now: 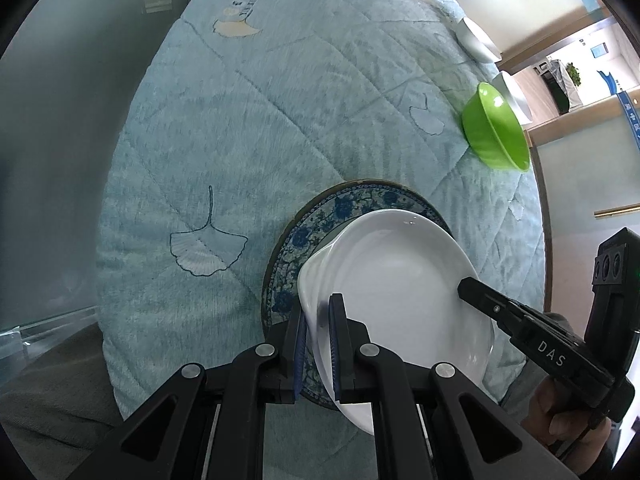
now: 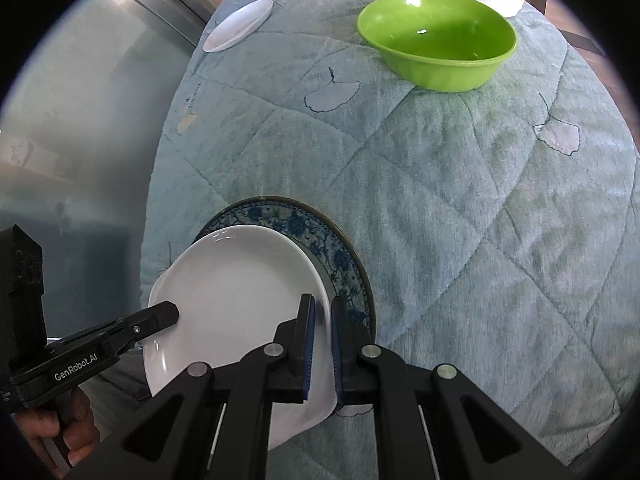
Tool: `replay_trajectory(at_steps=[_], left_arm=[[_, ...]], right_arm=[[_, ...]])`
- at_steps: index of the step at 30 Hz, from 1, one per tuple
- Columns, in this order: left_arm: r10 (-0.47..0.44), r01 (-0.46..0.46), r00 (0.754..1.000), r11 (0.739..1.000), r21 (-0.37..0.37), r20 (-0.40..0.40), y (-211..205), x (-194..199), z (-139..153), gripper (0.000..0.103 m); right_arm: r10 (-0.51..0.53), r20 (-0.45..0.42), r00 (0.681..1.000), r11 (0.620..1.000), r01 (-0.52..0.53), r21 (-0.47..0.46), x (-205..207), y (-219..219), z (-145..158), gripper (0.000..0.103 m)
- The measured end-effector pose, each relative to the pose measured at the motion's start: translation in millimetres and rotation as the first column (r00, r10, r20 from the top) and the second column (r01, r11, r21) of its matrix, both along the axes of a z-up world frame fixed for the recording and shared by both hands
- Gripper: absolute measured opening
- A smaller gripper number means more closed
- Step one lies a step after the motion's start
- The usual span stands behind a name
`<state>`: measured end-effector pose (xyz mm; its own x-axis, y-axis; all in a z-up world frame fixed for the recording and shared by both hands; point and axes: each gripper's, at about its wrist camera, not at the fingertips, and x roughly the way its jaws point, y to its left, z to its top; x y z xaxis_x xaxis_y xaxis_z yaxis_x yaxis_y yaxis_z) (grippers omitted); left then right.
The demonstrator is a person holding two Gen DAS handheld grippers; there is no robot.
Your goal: Organize plates and bowls
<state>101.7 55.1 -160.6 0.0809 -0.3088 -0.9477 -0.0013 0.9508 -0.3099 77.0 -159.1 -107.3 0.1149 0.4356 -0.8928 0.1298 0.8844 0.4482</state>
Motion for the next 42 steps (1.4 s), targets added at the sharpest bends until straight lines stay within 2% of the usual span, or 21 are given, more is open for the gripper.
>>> replay_trajectory(at_steps=[6,8,10,13,14,15,16,17,18,22,25,29,32,35,38,42], left_arm=[[0.013,-0.012,1.000,1.000,0.024,-0.021,1.0,0.9,-10.5,0.008],[0.023,-0.022,0.999,0.999,0.024,-0.029,2.2,0.0,-13.1,0.008],[0.024,-0.023,0.999,0.999,0.034,-0.028,0.8,-1.3,-12.9,0.021],[0.020,-0.020,1.000,0.999,0.049,0.009,0.0,-5.4,1.3,0.022],[0.017,-0.019,0.999,0.998,0.061,0.032,-1.1,-6.8,9.6,0.023],[0.015,-0.020,0.998,0.997,0.077,0.068,-1.5,-9.4,22.6,0.030],[0.018,-0.027,0.995,0.996,0.091,0.101,-1.1,-12.5,33.8,0.041],[0.024,-0.039,0.989,0.994,0.102,0.143,-0.6,-16.3,47.6,0.047],[0.036,-0.059,0.979,0.992,0.112,0.198,-0.9,-21.3,64.4,0.057],[0.091,-0.157,0.919,0.977,0.144,0.385,-6.8,-43.5,121.9,0.084],[0.127,-0.228,0.891,0.956,0.187,0.436,-17.1,-53.4,145.9,0.092],[0.162,-0.277,0.882,0.938,0.209,0.442,-38.4,-59.2,160.9,0.092],[0.110,-0.265,0.884,0.919,0.293,0.454,-67.1,-65.9,165.8,0.092],[0.057,-0.243,0.886,0.902,0.356,0.459,-88.9,-72.0,167.4,0.092],[0.036,-0.228,0.884,0.904,0.363,0.465,-106.6,-79.0,172.2,0.092],[0.060,-0.248,0.874,0.909,0.336,0.481,-115.0,-83.6,182.0,0.092]], right_arm=[[-0.008,0.027,1.000,1.000,0.009,-0.017,-0.5,5.6,-4.5,0.012],[-0.013,0.049,0.999,1.000,0.014,-0.007,0.8,7.0,-3.1,0.022],[-0.011,0.071,0.997,1.000,0.013,-0.020,0.9,7.5,1.0,0.032],[-0.003,0.115,0.993,0.998,0.010,-0.056,0.3,4.2,12.8,0.040],[-0.006,0.136,0.991,0.998,0.014,-0.060,-1.9,0.0,18.8,0.048],[-0.013,0.162,0.987,0.998,0.024,-0.061,-5.3,-5.9,26.1,0.054],[-0.023,0.187,0.982,0.998,0.035,-0.059,-9.4,-12.1,32.9,0.067],[-0.029,0.209,0.978,0.998,0.042,-0.056,-13.9,-17.9,37.9,0.080],[-0.033,0.227,0.973,0.997,0.047,-0.055,-19.0,-23.5,42.9,0.082],[-0.060,0.280,0.958,0.995,0.081,-0.065,-46.2,-53.4,52.9,0.086],[-0.102,0.281,0.954,0.993,0.116,-0.033,-61.6,-75.5,52.4,0.090],[-0.111,0.307,0.945,0.992,0.122,-0.017,-87.7,-98.4,52.1,0.092],[-0.097,0.317,0.944,0.994,0.111,-0.024,-101.4,-107.6,45.1,0.092],[-0.128,0.309,0.942,0.991,0.131,0.012,-111.5,-120.9,34.8,0.092],[-0.155,0.305,0.940,0.988,0.155,0.025,-118.2,-131.6,26.7,0.092],[-0.165,0.320,0.933,0.986,0.164,0.032,-122.4,-136.3,26.3,0.092]])
